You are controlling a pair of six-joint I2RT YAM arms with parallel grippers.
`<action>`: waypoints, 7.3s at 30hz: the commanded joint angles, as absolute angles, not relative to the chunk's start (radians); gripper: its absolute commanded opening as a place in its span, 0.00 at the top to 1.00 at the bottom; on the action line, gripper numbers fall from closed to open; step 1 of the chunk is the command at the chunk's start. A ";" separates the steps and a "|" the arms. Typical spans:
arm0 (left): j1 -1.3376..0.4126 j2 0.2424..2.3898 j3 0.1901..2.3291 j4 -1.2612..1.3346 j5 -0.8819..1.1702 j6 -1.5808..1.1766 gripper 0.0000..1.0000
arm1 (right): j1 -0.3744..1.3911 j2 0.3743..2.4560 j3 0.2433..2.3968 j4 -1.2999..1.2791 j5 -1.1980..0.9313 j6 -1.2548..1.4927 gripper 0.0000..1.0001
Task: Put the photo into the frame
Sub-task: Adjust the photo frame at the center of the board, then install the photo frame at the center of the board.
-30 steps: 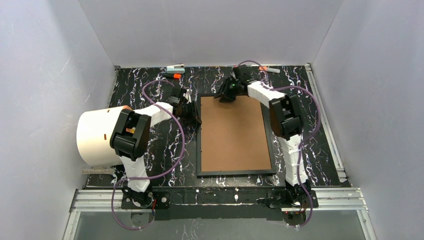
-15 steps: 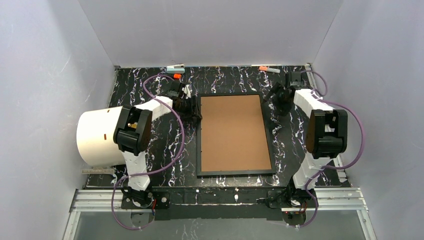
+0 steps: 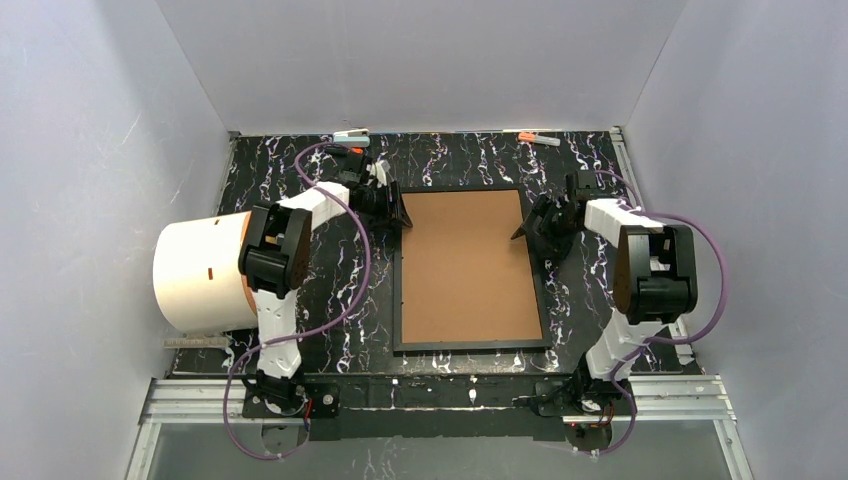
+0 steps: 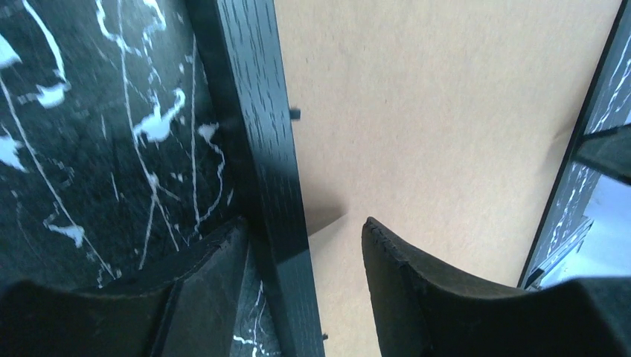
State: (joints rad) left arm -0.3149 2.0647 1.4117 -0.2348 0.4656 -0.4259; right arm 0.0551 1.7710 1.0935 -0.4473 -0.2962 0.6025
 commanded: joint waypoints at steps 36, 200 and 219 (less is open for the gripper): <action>-0.373 2.108 1.903 -0.506 0.252 -0.456 0.08 | 0.385 1.117 0.880 -0.337 -0.152 0.797 0.14; -0.157 1.473 0.695 -0.266 0.295 -0.568 0.61 | 0.866 2.121 1.336 -0.077 -0.983 0.419 0.81; -0.158 1.477 0.687 -0.272 0.275 -0.559 0.65 | 0.870 2.135 1.364 -0.169 -0.955 0.367 0.81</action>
